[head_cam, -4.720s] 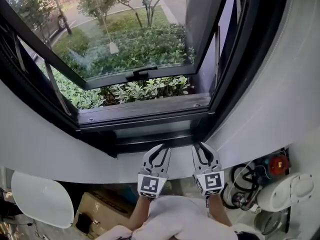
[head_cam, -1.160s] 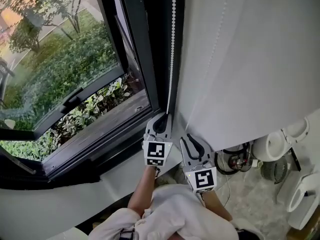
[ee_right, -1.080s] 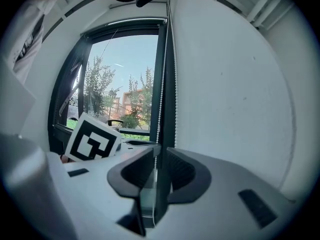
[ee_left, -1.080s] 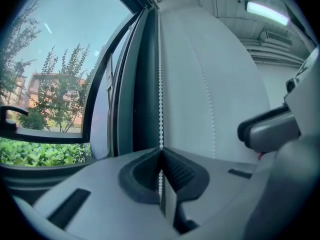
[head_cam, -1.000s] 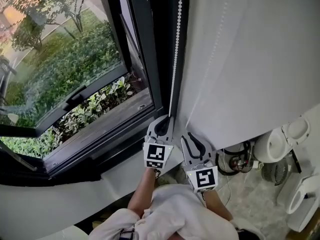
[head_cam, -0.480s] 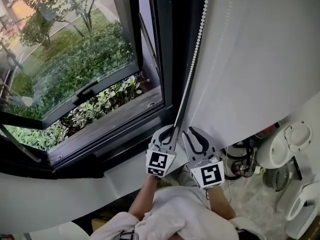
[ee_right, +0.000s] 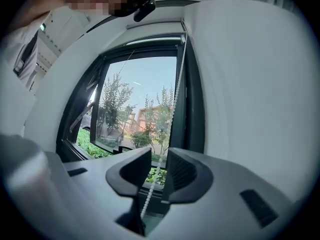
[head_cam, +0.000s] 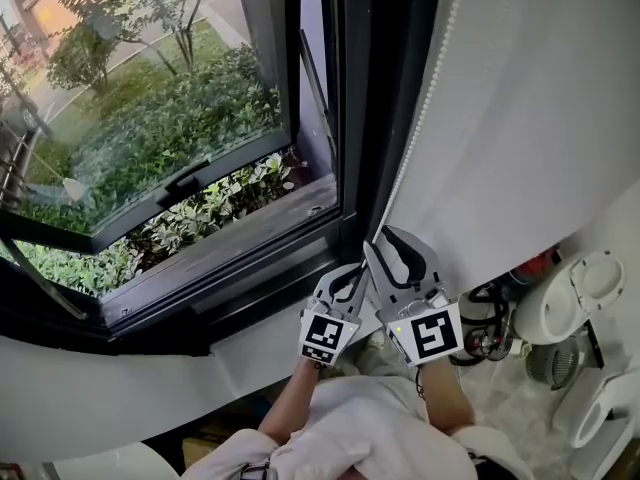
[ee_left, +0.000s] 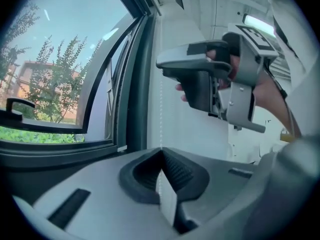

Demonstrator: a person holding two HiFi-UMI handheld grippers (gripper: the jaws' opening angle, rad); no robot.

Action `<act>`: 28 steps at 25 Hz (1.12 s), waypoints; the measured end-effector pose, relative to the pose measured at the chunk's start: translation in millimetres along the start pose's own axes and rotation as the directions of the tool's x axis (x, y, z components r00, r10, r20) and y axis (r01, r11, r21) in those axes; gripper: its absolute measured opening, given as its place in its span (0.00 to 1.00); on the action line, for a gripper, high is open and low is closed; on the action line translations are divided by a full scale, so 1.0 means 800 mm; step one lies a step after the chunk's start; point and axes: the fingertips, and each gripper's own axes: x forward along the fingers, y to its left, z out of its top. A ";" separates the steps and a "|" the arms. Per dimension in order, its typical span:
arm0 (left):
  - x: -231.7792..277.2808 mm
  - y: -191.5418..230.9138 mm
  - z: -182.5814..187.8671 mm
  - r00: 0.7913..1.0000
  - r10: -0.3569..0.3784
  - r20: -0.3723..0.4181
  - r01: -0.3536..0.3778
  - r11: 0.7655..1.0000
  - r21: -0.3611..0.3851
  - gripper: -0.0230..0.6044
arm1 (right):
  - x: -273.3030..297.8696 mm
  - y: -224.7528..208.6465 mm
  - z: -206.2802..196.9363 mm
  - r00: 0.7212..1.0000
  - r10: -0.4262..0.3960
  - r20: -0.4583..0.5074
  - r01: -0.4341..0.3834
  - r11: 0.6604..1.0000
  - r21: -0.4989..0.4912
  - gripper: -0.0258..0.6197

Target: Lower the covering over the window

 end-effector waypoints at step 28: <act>-0.006 -0.023 -0.078 0.991 -0.088 -0.101 0.084 0.995 -0.045 0.06 | -0.006 0.028 -0.067 0.996 0.060 -0.063 -0.051 0.988 0.144 0.05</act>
